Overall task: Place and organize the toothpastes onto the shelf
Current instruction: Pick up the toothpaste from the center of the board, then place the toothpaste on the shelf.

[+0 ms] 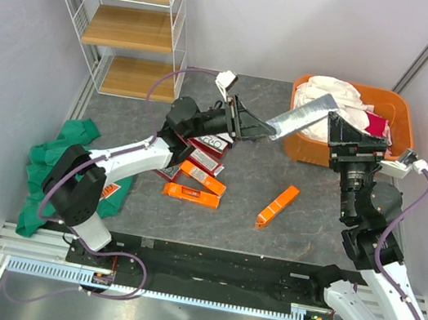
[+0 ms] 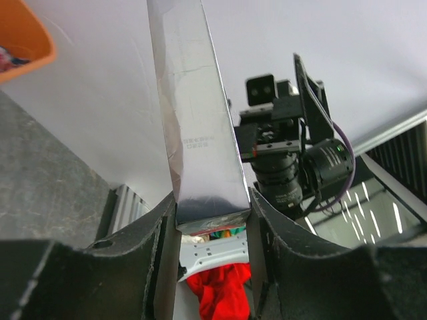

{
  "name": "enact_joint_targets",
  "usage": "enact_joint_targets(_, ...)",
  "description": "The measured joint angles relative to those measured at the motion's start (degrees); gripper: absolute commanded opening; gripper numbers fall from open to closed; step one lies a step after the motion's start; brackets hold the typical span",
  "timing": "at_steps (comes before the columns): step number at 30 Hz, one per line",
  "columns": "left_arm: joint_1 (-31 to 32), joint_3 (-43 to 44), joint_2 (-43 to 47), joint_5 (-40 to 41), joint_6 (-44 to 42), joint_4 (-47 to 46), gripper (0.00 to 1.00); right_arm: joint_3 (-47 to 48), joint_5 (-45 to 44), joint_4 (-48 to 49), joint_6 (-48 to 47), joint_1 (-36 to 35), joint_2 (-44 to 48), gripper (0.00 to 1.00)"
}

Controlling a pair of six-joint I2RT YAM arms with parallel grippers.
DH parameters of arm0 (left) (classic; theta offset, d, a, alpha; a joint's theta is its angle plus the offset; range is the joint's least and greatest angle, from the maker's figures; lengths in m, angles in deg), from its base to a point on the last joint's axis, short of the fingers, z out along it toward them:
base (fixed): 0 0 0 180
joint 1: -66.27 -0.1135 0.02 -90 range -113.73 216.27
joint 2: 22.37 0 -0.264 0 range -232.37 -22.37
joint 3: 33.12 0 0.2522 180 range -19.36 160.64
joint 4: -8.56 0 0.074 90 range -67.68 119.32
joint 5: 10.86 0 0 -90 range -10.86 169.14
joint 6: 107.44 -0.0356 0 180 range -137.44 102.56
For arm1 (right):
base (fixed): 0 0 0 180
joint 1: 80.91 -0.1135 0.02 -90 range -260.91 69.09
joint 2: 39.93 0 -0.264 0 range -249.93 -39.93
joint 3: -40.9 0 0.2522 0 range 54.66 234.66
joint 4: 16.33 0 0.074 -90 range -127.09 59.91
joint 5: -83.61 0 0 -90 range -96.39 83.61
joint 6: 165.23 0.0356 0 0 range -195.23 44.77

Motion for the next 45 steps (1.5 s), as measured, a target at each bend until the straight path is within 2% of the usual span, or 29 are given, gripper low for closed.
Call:
enact_joint_targets(11, -9.4, -7.7, 8.6, 2.1, -0.1, 7.7, 0.02, 0.0, -1.7, -0.1, -1.3, 0.0, 1.0, 0.98)
enact_joint_targets(19, -18.6, -7.7, 17.4, 2.1, -2.5, 16.6, 0.02, -0.4, -1.7, -0.6, -1.5, 0.0, 1.0, 0.98)
enact_joint_targets(26, -26.2, -2.1, 20.4, 1.7, -5.5, 26.5, 0.02, -1.3, -1.7, -1.7, -1.5, 0.0, 0.3, 0.98)
enact_joint_targets(34, -34.5, 6.2, 20.3, 0.0, -6.4, 33.6, 0.02, -2.1, -1.7, -2.6, -1.7, 0.0, 0.4, 0.98)
enact_joint_targets(45, -45.4, 21.7, 15.6, -3.3, -5.2, 34.0, 0.02, -2.3, -1.4, -3.5, -2.1, 0.0, -1.5, 0.98)
